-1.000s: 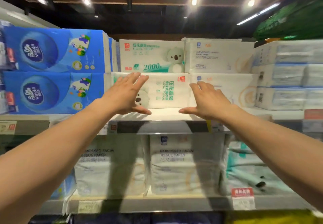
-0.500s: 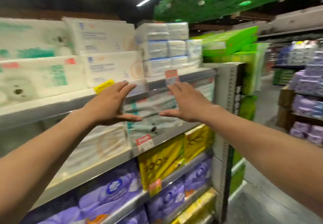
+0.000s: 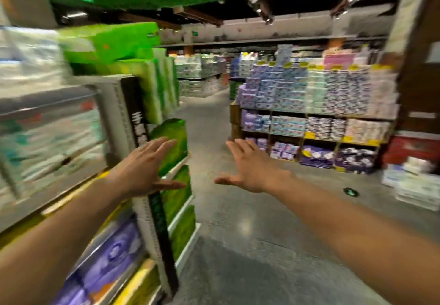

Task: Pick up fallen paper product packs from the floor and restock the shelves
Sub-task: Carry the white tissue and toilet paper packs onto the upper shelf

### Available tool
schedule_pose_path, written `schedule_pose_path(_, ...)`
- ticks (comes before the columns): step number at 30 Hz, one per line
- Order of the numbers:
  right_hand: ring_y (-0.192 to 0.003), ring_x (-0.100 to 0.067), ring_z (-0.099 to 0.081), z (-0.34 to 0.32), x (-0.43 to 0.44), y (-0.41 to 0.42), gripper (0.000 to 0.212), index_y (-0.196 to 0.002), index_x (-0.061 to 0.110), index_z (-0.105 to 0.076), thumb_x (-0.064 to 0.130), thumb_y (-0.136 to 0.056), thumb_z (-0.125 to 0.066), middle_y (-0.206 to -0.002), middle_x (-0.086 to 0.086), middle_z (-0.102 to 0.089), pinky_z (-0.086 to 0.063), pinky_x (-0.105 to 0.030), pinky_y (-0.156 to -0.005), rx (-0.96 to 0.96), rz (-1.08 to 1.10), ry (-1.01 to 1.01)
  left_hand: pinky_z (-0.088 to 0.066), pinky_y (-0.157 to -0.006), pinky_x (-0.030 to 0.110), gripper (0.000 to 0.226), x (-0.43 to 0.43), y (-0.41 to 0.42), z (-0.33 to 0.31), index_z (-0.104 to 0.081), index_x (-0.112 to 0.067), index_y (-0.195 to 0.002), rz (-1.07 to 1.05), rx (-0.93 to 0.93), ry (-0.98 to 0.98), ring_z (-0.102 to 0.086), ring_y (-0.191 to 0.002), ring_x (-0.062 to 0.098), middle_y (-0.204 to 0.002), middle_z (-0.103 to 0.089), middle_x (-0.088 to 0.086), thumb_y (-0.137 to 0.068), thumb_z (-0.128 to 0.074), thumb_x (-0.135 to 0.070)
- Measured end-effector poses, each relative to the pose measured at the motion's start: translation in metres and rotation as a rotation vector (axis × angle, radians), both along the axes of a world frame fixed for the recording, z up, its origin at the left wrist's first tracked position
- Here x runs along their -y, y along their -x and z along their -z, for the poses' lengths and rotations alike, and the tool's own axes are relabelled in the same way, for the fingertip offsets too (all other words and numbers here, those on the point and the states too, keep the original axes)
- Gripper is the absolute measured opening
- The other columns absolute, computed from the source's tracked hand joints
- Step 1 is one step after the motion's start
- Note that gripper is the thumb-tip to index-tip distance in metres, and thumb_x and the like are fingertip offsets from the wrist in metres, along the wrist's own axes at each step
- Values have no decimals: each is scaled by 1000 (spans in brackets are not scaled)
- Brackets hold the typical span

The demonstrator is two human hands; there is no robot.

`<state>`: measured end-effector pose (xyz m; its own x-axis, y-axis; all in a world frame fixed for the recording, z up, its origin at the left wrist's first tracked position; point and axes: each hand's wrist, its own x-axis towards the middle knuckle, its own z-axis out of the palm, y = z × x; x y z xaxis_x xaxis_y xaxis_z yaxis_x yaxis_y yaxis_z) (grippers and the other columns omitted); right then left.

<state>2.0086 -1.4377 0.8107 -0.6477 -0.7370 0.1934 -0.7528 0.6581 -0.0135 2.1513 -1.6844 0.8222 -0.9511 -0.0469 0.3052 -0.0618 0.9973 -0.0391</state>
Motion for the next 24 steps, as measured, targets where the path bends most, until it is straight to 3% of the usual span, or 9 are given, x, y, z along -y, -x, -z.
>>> schedule_pose_path(8,-155,-32,-10,36,-124,168,115,-162,19,-6,85,-79,-50,-169,-10,-11,-26,-57,-121,61,292,-68,-21,-122,37,140,-82,234,44,-13,-26,-161,199,123,-80,-25,-151,26,-167,-20,6,-48,-27,-106)
schedule_pose_path(17,-153,-31,-17,66,-241,358,124,-161,17,-13,97,-70,-36,-167,-9,-17,-32,-57,-118,156,696,25,-23,-121,34,146,-163,535,65,-23,-20,-160,542,125,-88,-31,-148,26,-163,-29,9,-46,-21,-110)
schedule_pose_path(20,-154,-31,-17,72,-284,411,112,-161,18,-13,85,-80,-50,-168,-8,-16,-31,-55,-119,200,830,67,-24,-122,37,144,-206,625,70,-21,-22,-161,643,175,-74,-29,-149,26,-164,-27,9,-46,-21,-110)
schedule_pose_path(24,-155,-29,-14,90,-341,488,112,-162,20,-9,85,-80,-49,-169,-7,-12,-30,-51,-121,236,938,124,-22,-124,39,142,-281,735,94,-19,-23,-161,741,226,-33,-24,-151,26,-166,-22,8,-48,-19,-110)
